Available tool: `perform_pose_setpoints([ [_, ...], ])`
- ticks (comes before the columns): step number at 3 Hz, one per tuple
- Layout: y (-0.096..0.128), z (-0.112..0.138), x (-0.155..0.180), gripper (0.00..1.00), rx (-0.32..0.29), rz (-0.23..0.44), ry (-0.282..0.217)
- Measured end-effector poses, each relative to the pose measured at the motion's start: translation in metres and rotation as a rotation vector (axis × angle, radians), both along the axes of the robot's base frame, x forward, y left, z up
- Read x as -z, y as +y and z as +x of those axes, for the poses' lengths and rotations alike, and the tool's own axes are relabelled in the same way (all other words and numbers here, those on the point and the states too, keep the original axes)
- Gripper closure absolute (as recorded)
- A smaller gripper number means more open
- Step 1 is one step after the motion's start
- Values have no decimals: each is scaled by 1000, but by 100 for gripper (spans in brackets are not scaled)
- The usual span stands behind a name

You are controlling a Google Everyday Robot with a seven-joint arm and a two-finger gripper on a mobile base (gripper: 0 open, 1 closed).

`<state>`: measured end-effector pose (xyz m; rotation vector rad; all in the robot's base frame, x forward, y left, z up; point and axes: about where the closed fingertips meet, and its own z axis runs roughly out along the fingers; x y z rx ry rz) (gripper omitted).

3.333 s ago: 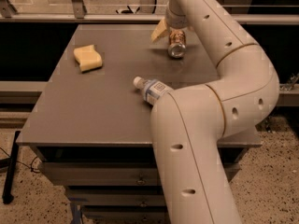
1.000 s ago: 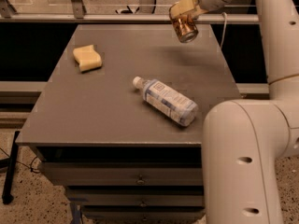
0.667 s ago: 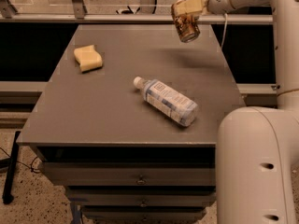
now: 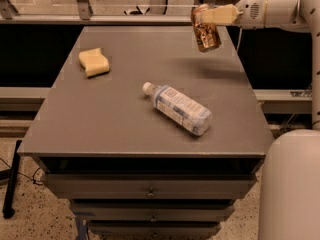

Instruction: Place orange can upright

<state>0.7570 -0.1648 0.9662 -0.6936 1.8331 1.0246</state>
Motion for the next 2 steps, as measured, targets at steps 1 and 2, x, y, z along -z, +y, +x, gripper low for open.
perform_pose_setpoints([
  [1,0,0,0,100,0,0,1],
  [2,4,1,2,100,-17,-9,-30],
])
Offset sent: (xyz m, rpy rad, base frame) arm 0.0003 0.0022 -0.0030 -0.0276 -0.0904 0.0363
